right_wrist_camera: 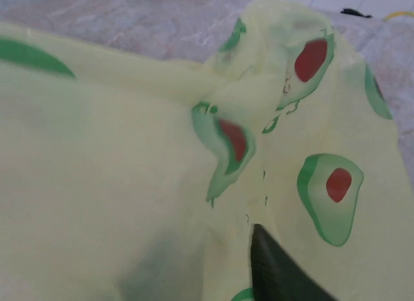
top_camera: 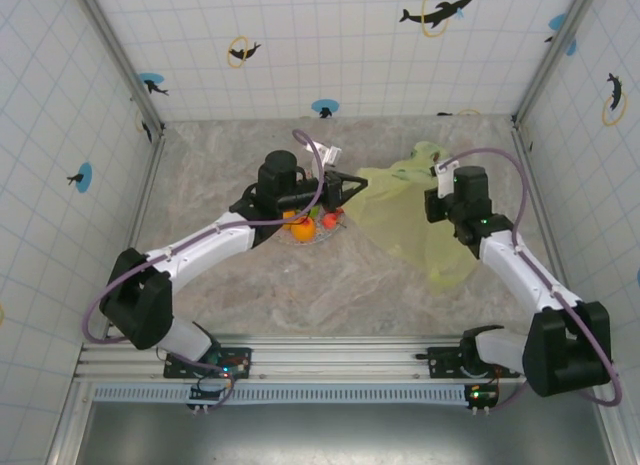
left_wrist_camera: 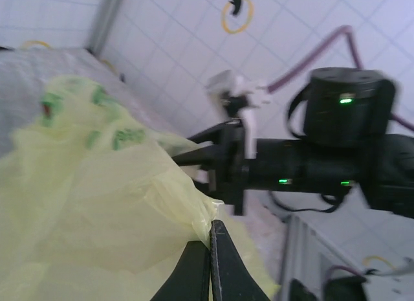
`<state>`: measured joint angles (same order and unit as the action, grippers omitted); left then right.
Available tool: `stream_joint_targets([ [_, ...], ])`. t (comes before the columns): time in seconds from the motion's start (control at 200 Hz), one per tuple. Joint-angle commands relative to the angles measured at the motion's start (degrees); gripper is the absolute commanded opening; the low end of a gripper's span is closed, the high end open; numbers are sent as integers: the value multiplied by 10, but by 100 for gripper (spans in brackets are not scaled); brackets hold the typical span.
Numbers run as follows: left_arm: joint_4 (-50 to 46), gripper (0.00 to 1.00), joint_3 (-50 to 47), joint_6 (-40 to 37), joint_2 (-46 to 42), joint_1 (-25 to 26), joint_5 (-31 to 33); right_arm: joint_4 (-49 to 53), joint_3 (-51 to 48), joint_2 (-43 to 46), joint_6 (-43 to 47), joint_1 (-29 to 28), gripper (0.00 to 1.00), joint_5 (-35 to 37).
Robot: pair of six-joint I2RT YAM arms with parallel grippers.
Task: Place the fruits into the plastic bag
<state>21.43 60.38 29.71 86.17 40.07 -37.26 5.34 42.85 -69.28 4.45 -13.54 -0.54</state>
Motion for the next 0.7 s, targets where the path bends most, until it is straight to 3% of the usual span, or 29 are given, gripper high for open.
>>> stream_joint_targets([
  [0.0,57,0,-1,64,10,0,-77,-73,-51,1,32,-25,42,1],
  [0.105,48,0,5,60,11,0,-80,-162,-94,3,73,-59,50,25],
  [0.245,43,0,4,59,12,0,-85,-229,-110,-19,96,-77,63,107],
  [0.49,7,0,13,46,21,-1,-69,-301,-102,-48,96,-78,64,153],
  [0.56,4,0,15,46,23,-1,-66,-315,-99,-62,104,-79,53,152],
  [0.696,-8,0,24,45,28,-13,-42,-254,-58,-80,99,-77,5,159],
])
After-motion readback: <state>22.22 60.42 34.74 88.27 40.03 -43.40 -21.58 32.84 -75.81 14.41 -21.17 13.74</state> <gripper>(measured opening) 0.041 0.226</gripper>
